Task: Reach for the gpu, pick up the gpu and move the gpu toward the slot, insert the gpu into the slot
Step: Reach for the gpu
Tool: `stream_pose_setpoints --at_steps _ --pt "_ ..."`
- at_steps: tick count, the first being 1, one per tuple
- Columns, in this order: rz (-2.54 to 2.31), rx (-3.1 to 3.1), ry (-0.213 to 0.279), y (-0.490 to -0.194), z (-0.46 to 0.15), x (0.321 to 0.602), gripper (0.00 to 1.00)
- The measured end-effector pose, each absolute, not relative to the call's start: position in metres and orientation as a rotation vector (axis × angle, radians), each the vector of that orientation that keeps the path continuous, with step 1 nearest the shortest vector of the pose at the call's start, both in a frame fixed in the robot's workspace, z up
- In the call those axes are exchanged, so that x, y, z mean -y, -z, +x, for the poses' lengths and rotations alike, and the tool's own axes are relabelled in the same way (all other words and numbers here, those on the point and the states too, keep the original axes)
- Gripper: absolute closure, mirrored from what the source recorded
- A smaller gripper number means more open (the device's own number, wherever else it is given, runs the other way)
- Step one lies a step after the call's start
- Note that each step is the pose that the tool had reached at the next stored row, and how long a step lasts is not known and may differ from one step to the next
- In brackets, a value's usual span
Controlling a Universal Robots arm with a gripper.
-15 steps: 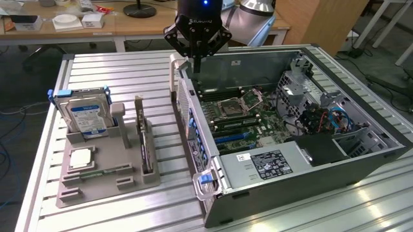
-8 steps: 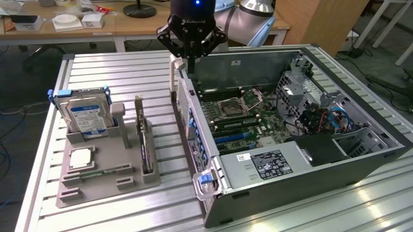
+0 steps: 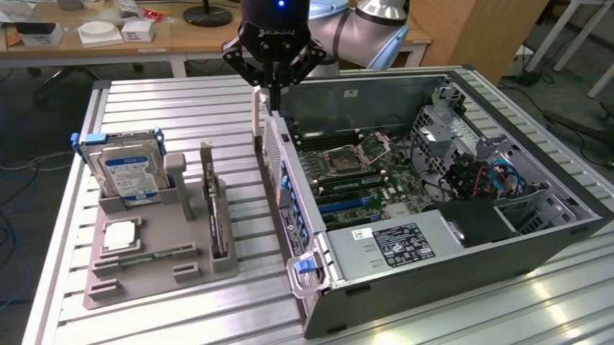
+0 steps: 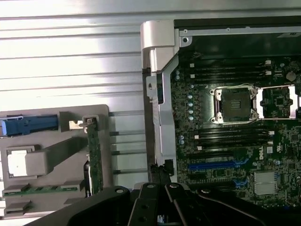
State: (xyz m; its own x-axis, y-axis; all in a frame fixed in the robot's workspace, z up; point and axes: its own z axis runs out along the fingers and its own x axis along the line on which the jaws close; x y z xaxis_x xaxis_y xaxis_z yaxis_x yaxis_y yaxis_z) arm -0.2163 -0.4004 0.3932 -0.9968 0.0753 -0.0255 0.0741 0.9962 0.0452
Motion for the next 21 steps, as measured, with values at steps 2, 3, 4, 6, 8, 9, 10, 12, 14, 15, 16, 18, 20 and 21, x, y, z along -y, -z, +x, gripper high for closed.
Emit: stream_pose_setpoints --at_steps 2,3,4,6,8,9,10,12,14,15,16,18,20,21 --pt "0.117 -3.112 -0.069 -0.393 -0.220 0.401 0.90" --pt "0.116 -3.112 -0.069 -0.393 -0.222 0.401 0.90" --pt "0.116 -3.112 -0.069 -0.393 -0.223 0.401 0.90" --pt "0.116 -3.112 -0.069 -0.393 -0.227 0.401 0.90" --pt "0.116 -3.111 -0.069 -0.393 -0.231 0.401 0.90" --pt "0.116 -3.112 -0.069 -0.393 -0.233 0.401 0.90" --pt "0.116 -3.112 -0.069 -0.393 -0.234 0.401 0.90" --pt "0.117 -3.111 -0.069 -0.393 -0.238 0.401 0.90" --pt "0.117 -3.112 -0.069 -0.393 -0.242 0.402 0.90" --pt "0.116 -3.112 -0.069 -0.393 -0.244 0.402 0.90" --pt "0.116 -3.112 -0.069 -0.393 -0.246 0.402 0.90" --pt "0.116 -3.112 -0.069 -0.393 -0.249 0.402 0.90" --pt "0.116 -3.112 -0.069 -0.393 -0.252 0.402 0.90" --pt "0.117 -3.112 -0.069 -0.393 -0.259 0.402 0.90"
